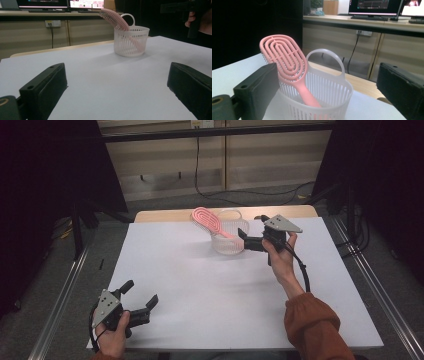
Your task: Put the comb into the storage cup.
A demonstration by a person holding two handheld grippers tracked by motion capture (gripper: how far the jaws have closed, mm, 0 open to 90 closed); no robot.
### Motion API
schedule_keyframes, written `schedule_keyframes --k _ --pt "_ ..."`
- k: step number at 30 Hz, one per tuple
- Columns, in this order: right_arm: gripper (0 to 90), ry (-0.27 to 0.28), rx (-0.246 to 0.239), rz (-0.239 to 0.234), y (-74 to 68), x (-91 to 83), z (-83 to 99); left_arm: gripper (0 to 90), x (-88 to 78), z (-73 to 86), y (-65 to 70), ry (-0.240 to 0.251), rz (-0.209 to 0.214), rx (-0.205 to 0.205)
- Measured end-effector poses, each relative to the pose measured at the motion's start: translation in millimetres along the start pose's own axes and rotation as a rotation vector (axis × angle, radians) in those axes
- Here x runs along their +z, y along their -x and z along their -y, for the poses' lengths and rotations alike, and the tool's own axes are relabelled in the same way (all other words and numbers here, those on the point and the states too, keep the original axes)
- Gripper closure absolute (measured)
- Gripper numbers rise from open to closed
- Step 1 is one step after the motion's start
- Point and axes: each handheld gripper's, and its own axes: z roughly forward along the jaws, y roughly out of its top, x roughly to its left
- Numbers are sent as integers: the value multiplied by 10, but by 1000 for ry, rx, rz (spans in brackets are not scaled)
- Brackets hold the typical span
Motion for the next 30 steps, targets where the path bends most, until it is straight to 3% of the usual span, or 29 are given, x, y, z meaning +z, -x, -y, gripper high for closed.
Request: schedule_keyframes --k 5,8,10,15,23,30 --pt "28 11 -1 13 20 -110 11 27 6 -3 1 1 0 7" --pt "28 3 18 25 29 -161 47 27 6 -3 1 1 2 4" --pt "28 -5 46 7 39 -186 72 28 2 -4 1 -1 2 9" --pt "28 -12 51 19 25 -252 78 28 -4 -3 2 3 0 1" --pt "30 -13 17 5 -37 -419 138 28 -8 -5 3 4 -5 1" --pt "38 -25 8 41 -47 -563 194 26 -18 -5 0 11 -10 -9"
